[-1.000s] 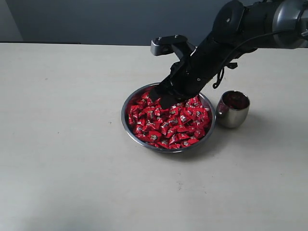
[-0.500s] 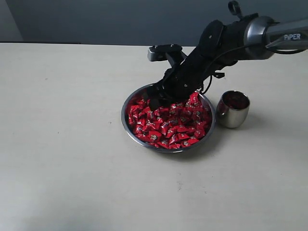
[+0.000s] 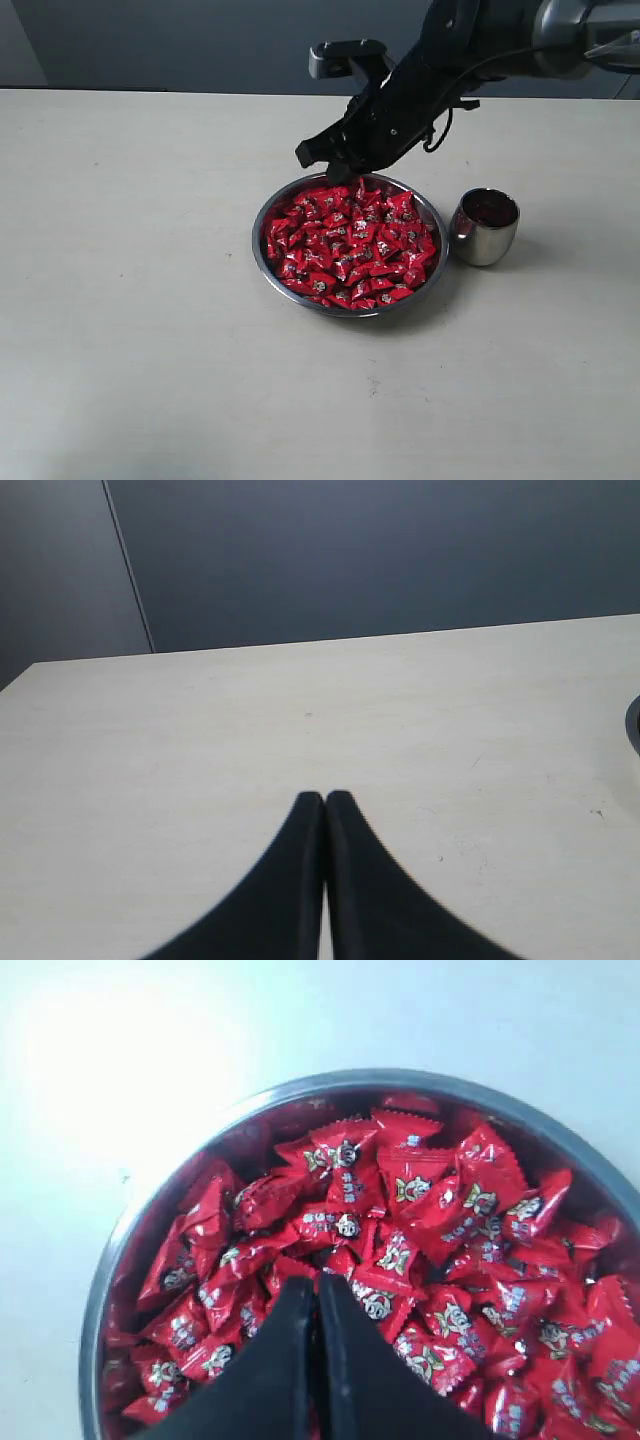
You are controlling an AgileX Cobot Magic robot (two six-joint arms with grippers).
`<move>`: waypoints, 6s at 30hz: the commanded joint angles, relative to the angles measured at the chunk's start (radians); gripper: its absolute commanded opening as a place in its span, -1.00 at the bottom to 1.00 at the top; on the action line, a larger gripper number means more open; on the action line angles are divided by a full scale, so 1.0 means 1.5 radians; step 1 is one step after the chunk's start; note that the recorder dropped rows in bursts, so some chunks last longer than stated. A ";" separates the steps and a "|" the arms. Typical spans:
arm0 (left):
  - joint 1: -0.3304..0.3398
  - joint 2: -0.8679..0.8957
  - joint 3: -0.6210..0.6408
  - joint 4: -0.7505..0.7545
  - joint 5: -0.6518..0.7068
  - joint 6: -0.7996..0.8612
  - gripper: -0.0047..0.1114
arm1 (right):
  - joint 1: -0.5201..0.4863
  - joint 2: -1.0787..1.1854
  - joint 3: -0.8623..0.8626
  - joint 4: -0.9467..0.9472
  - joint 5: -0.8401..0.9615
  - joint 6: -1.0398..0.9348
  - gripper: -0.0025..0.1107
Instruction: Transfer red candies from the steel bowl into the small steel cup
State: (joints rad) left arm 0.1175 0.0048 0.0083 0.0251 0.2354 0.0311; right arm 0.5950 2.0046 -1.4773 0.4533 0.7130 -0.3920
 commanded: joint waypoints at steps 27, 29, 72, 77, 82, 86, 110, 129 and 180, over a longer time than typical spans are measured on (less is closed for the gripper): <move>0.001 -0.003 -0.006 0.001 -0.003 -0.001 -0.91 | -0.218 -0.171 0.277 0.000 -0.117 -0.023 -0.91; 0.001 -0.003 -0.006 0.001 -0.003 -0.001 -0.91 | -0.218 -0.166 0.277 0.000 -0.124 -0.024 -0.78; 0.001 -0.003 -0.006 0.001 -0.003 -0.001 -0.91 | -0.070 -0.050 0.221 0.165 -0.022 -0.208 -0.41; 0.001 -0.003 -0.006 0.001 -0.003 -0.001 -0.91 | -0.070 -0.015 0.190 0.151 -0.006 -0.200 -0.41; 0.001 -0.003 -0.006 0.001 -0.003 -0.001 -0.91 | -0.070 0.007 0.184 0.108 -0.003 -0.165 -0.41; 0.001 -0.003 -0.006 0.001 -0.003 -0.001 -0.91 | -0.070 0.016 0.184 0.099 0.000 -0.158 -0.41; 0.001 -0.003 -0.006 0.001 -0.003 -0.001 -0.91 | -0.044 -0.109 0.156 -0.042 0.020 -0.055 -0.97; 0.001 -0.003 -0.006 0.001 -0.003 -0.001 -0.91 | -0.050 -0.008 0.157 0.105 0.011 -0.102 -0.97; 0.001 -0.003 -0.006 0.001 -0.003 -0.001 -0.91 | -0.050 0.047 0.156 0.196 0.017 -0.161 -0.06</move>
State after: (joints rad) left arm 0.1175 0.0048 0.0083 0.0251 0.2354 0.0311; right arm 0.5211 2.0715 -1.2363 0.7403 0.7556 -0.6241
